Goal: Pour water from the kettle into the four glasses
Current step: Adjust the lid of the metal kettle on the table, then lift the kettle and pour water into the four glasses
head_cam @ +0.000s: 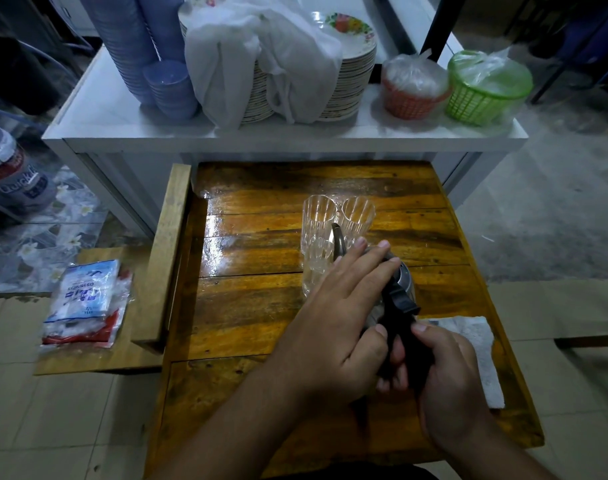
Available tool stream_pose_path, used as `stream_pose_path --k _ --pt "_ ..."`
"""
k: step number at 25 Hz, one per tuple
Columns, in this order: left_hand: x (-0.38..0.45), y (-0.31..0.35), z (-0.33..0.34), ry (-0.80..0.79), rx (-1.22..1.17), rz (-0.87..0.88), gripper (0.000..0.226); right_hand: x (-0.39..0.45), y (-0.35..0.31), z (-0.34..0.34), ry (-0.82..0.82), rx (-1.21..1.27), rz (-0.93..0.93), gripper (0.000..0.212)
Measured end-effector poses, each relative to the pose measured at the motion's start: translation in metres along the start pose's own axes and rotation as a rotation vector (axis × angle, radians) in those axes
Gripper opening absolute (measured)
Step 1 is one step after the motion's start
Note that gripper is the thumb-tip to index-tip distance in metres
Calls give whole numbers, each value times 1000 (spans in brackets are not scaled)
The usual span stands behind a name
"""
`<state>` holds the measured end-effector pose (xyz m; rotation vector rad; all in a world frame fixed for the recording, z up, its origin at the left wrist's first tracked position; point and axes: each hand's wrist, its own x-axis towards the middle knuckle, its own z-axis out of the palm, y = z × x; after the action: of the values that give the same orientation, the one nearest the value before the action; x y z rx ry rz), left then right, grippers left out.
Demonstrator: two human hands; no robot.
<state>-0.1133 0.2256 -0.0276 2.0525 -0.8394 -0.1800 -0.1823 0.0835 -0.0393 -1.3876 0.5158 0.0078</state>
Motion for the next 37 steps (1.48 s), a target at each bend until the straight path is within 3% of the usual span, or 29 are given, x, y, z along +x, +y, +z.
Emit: stream_pose_path --k 6,12,20,24,29,37 --pt "29 -5 -21 60 -22 11 70 18 -35 18 -3 -14 -52 51" --pt "51 -18 -32 60 -72 -71 67 38 -60 33 -3 13 67 46" --pt "69 -34 -52 -22 -140 -159 58 52 -79 42 -16 -97 150 45" --pt "87 -39 -77 -141 -236 -215 51 58 -91 45 -55 -145 202 44" --pt "116 -50 -101 -264 -3 -119 53 63 -106 50 -95 -174 252 40" --pt "146 -72 -108 -321 -145 -144 46 66 -123 57 -113 -244 230 39"
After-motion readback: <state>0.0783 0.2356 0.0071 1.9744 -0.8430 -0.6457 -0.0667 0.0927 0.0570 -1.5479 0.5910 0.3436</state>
